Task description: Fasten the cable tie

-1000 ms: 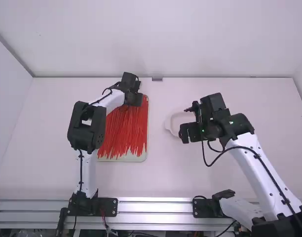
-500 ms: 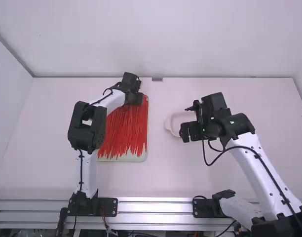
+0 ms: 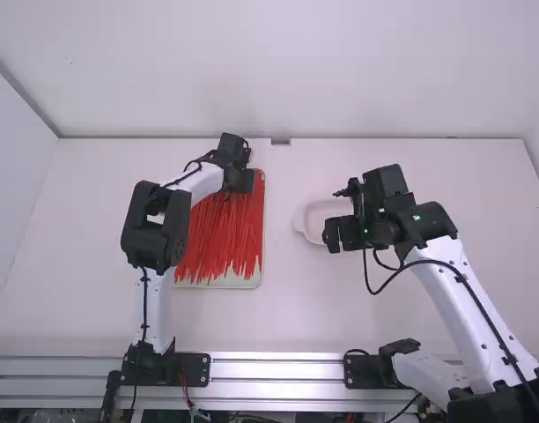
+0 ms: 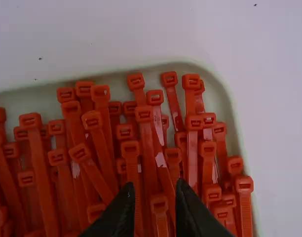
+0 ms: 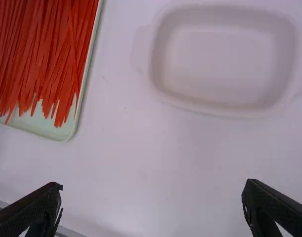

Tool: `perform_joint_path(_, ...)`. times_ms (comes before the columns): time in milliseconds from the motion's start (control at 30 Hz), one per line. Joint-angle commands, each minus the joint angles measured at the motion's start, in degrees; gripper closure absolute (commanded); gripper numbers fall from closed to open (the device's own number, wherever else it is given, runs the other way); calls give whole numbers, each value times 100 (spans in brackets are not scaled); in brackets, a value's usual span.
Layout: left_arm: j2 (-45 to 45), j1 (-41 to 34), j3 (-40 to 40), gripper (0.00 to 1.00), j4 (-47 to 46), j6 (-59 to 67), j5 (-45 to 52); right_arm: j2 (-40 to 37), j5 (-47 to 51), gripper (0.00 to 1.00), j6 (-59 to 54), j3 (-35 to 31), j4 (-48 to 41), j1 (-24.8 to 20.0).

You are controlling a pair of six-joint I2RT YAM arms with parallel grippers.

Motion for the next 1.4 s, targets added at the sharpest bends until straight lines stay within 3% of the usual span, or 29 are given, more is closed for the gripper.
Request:
perform_joint_path(0, 85, -66, -66, 78, -50, -11, -17, -105, -31, 2, 11, 151, -15, 59)
perform_joint_path(533, 85, -83, -98, 79, -98, -9, 0, -105, -33, 2, 13, 151, -22, -81)
perform_joint_path(933, 85, -83, -282, 79, 28, -13, -20, -105, -28, 2, 9, 151, 20, 92)
perform_joint_path(1367, 85, -85, -273, 90, 227, -101, -42, -105, -33, 2, 15, 151, 7, 2)
